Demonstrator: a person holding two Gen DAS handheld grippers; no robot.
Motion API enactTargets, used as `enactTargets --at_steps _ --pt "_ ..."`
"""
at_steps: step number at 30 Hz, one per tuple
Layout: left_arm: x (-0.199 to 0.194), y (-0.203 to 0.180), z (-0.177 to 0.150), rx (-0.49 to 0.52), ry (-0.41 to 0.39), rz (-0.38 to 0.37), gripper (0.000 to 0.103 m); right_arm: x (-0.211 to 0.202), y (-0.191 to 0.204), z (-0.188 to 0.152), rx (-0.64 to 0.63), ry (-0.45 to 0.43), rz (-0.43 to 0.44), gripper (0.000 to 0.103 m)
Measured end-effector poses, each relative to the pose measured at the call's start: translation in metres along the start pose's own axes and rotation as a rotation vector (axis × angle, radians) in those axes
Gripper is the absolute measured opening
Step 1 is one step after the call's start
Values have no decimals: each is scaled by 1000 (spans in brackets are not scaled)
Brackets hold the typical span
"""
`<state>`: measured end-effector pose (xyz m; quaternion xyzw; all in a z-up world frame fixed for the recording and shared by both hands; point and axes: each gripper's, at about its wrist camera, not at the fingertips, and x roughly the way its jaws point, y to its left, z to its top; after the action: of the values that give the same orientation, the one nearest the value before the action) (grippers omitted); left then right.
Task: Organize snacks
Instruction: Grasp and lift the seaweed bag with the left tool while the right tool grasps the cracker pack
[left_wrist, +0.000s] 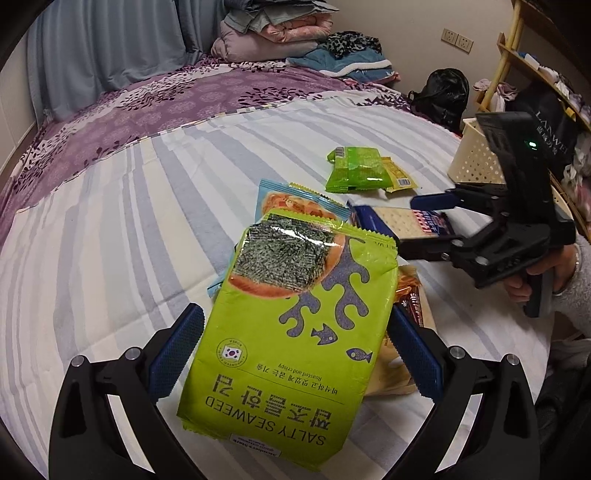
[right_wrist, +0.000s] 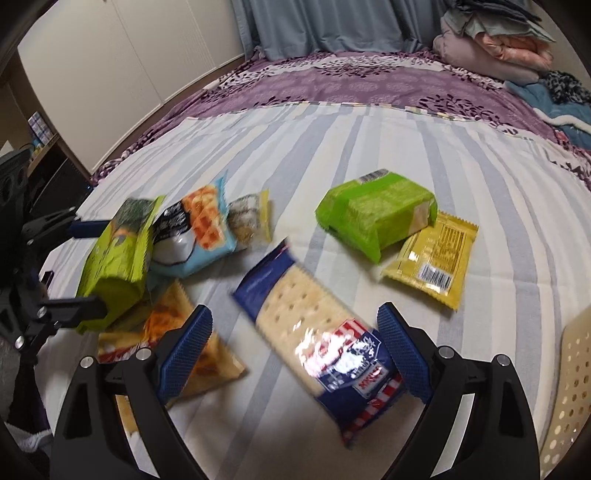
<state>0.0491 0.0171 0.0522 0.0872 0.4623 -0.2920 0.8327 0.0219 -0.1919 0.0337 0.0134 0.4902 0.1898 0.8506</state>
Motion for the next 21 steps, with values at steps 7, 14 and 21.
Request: enactTargets --at_steps 7,14,21 --pt "-1 10 -6 -93 -21 -24 95 -14 15 -23 -69 19 -11 90" --pt "-9 7 -7 -134 -46 9 87 -2 15 -3 -92 -14 -141 89" --pt "-25 11 -16 -229 -85 42 86 14 16 -1 -84 13 -165 67"
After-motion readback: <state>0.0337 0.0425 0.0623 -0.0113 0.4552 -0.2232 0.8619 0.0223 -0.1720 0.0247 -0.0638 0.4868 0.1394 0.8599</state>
